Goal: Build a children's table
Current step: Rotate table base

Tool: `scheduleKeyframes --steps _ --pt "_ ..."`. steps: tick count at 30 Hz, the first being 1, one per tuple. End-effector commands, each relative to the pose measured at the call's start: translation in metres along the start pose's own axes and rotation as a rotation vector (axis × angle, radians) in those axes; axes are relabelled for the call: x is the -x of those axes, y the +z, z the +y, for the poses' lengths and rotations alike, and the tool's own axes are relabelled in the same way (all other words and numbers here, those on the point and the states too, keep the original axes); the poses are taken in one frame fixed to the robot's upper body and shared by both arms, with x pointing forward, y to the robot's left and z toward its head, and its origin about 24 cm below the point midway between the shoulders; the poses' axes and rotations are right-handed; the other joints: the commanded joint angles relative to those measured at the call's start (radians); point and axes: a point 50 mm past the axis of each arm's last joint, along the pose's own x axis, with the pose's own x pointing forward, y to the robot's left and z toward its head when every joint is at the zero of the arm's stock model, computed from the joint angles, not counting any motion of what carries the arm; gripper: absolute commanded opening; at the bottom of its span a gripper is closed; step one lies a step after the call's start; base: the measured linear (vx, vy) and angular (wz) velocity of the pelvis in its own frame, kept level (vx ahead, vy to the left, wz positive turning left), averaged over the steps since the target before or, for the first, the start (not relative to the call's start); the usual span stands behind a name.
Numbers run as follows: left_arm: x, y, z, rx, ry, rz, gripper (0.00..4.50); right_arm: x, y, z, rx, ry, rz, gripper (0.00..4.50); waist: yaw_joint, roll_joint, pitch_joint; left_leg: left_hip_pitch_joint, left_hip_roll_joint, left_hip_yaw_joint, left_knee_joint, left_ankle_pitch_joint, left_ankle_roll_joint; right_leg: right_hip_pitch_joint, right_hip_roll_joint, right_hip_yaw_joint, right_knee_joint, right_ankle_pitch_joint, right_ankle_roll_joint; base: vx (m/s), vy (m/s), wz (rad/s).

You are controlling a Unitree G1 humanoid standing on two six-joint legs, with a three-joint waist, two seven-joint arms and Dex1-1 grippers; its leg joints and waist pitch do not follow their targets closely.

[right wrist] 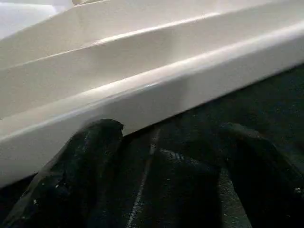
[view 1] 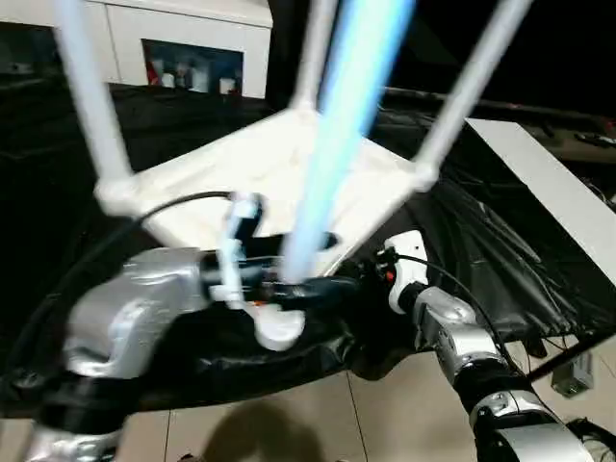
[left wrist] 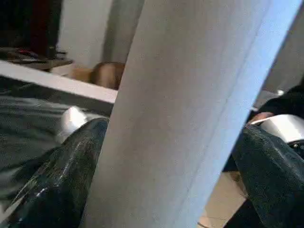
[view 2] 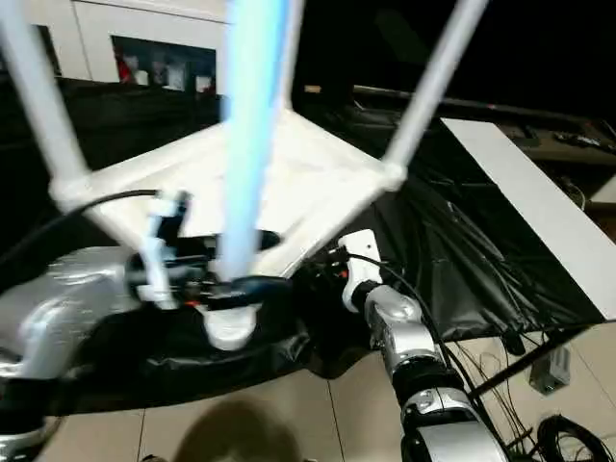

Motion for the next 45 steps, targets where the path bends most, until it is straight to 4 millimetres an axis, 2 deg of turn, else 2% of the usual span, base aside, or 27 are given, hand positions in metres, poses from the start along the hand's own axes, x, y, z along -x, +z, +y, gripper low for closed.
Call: scheduleKeyframes --steps 1,2,4,7,13,14,19,22,24,26,27,31,32,37,38,39,40,42,43,44,45 --pt "-0.021 0.001 -0.006 -0.017 -0.088 0.017 4.43 -0.013 0.016 0.019 0.045 0.109 -0.049 3.85 0.009 0.026 -0.060 0.010 0.007 0.003 -0.073 -0.271 -0.066 0.047 -0.051 0.041 -0.074 -0.232 -0.140 0.000 0.000 0.00" --pt "-0.026 0.001 -0.006 -0.018 -0.097 0.017 4.43 -0.013 0.016 0.020 0.048 0.120 -0.046 3.85 0.010 0.027 -0.061 0.015 0.007 0.006 -0.071 -0.265 -0.061 0.042 -0.049 0.042 -0.074 -0.218 -0.144 0.000 0.000 0.00" --pt "-0.035 0.000 -0.005 -0.025 -0.114 0.019 4.43 -0.014 0.016 0.023 0.051 0.141 -0.042 3.85 0.009 0.026 -0.060 0.013 0.006 0.006 -0.071 -0.262 -0.057 0.044 -0.049 0.042 -0.075 -0.212 -0.149 0.000 0.000 0.00" --pt "-0.044 -0.001 0.000 -0.048 -0.083 0.028 4.43 -0.015 0.016 0.024 0.061 0.146 -0.040 3.85 0.011 0.029 -0.060 0.016 0.009 0.005 -0.071 -0.270 -0.056 0.043 -0.050 0.042 -0.076 -0.220 -0.150 0.000 0.000 0.00" --pt "-0.048 -0.007 0.022 -0.115 0.085 0.086 4.43 -0.014 0.017 0.023 0.052 0.163 -0.045 3.85 0.013 0.029 -0.060 0.016 0.009 0.004 -0.071 -0.278 -0.049 0.044 -0.051 0.041 -0.079 -0.234 -0.145 0.000 0.000 0.00" --pt "-0.048 -0.007 0.026 -0.136 0.118 0.092 4.43 -0.014 0.017 0.023 0.052 0.167 -0.044 3.85 0.015 0.033 -0.061 0.017 0.009 0.003 -0.072 -0.279 -0.049 0.044 -0.052 0.041 -0.080 -0.232 -0.146 0.000 0.000 0.00" --pt "-0.047 -0.006 0.037 -0.179 0.198 0.106 4.43 -0.010 0.017 0.016 0.059 0.142 -0.054 3.85 0.020 0.031 -0.062 0.018 0.010 0.004 -0.070 -0.257 -0.044 0.045 -0.052 0.040 -0.076 -0.197 -0.161 0.000 0.000 0.00" --pt "-0.041 -0.009 0.039 -0.216 0.209 0.152 4.43 -0.004 0.019 0.008 0.059 0.128 -0.067 3.85 0.022 0.030 -0.062 0.017 0.010 0.004 -0.071 -0.260 -0.041 0.046 -0.053 0.040 -0.076 -0.200 -0.164 0.000 0.000 0.00" --pt "-0.036 -0.009 0.035 -0.236 0.172 0.162 4.43 0.002 0.022 0.002 0.073 0.132 -0.081 3.85 0.024 0.027 -0.060 0.017 0.010 0.005 -0.071 -0.262 -0.034 0.046 -0.053 0.040 -0.078 -0.207 -0.160 0.000 0.000 0.00" --pt "-0.030 -0.010 0.031 -0.254 0.139 0.184 4.43 0.008 0.025 -0.002 0.087 0.159 -0.093 3.85 0.030 0.029 -0.059 0.018 0.012 0.004 -0.072 -0.261 -0.033 0.046 -0.054 0.041 -0.078 -0.213 -0.157 0.000 0.000 0.00" --pt "-0.025 -0.012 0.028 -0.277 0.113 0.223 4.43 0.013 0.025 -0.004 0.105 0.176 -0.092 3.85 0.030 0.028 -0.059 0.018 0.012 0.004 -0.073 -0.263 -0.033 0.045 -0.053 0.040 -0.077 -0.217 -0.158 0.000 0.000 0.00" --pt "0.003 -0.021 0.023 -0.326 0.060 0.410 4.43 0.037 0.024 -0.016 0.220 0.261 -0.034 3.85 0.039 0.034 -0.055 0.024 0.013 0.004 -0.076 -0.286 -0.035 0.041 -0.050 0.040 -0.082 -0.244 -0.151 0.000 0.000 0.00" --pt "0.008 -0.022 0.025 -0.325 0.060 0.442 4.43 0.040 0.023 -0.018 0.239 0.268 -0.022 3.85 0.039 0.033 -0.053 0.023 0.012 0.005 -0.077 -0.299 -0.036 0.039 -0.049 0.041 -0.082 -0.263 -0.148 0.000 0.000 0.00" --pt "0.027 -0.030 0.037 -0.366 0.091 0.604 4.06 0.056 0.023 -0.022 0.309 0.313 0.030 3.85 0.048 0.034 -0.050 0.026 0.012 0.003 -0.078 -0.346 -0.045 0.034 -0.053 0.042 -0.093 -0.348 -0.128 0.000 0.000 0.00" --pt "0.028 -0.031 0.038 -0.368 0.093 0.614 3.99 0.057 0.023 -0.022 0.311 0.318 0.032 3.85 0.048 0.033 -0.051 0.023 0.011 0.001 -0.079 -0.349 -0.050 0.036 -0.054 0.041 -0.092 -0.360 -0.124 0.000 0.000 0.00" --pt "0.030 -0.032 0.039 -0.372 0.094 0.633 3.82 0.059 0.024 -0.021 0.315 0.328 0.037 3.85 0.050 0.037 -0.051 0.025 0.011 0.000 -0.079 -0.356 -0.051 0.034 -0.055 0.041 -0.095 -0.369 -0.122 0.000 0.000 0.00" --pt "0.033 -0.035 0.041 -0.372 0.091 0.666 3.82 0.062 0.024 -0.020 0.321 0.343 0.044 3.85 0.051 0.041 -0.050 0.026 0.011 -0.001 -0.079 -0.361 -0.051 0.033 -0.054 0.041 -0.096 -0.372 -0.120 0.000 0.000 0.00" --pt "0.035 -0.037 0.043 -0.373 0.089 0.687 3.64 0.064 0.025 -0.019 0.325 0.354 0.049 3.85 0.053 0.037 -0.052 0.025 0.011 -0.002 -0.079 -0.359 -0.050 0.034 -0.055 0.040 -0.093 -0.363 -0.126 0.000 0.000 0.00" --pt "0.037 -0.038 0.045 -0.374 0.090 0.706 3.60 0.067 0.025 -0.017 0.330 0.365 0.053 3.85 0.055 0.045 -0.053 0.026 0.011 -0.001 -0.079 -0.352 -0.050 0.034 -0.054 0.041 -0.092 -0.340 -0.134 0.000 0.000 0.00" --pt "0.040 -0.041 0.047 -0.377 0.097 0.723 3.36 0.068 0.025 -0.016 0.331 0.370 0.054 3.85 0.056 0.041 -0.052 0.024 0.011 -0.001 -0.078 -0.347 -0.047 0.036 -0.053 0.041 -0.091 -0.330 -0.134 0.000 0.000 0.00" --pt "0.041 -0.042 0.048 -0.380 0.104 0.734 3.36 0.069 0.025 -0.016 0.332 0.373 0.055 3.85 0.058 0.046 -0.052 0.025 0.010 -0.001 -0.079 -0.348 -0.047 0.035 -0.054 0.041 -0.091 -0.327 -0.136 0.000 0.000 0.00"
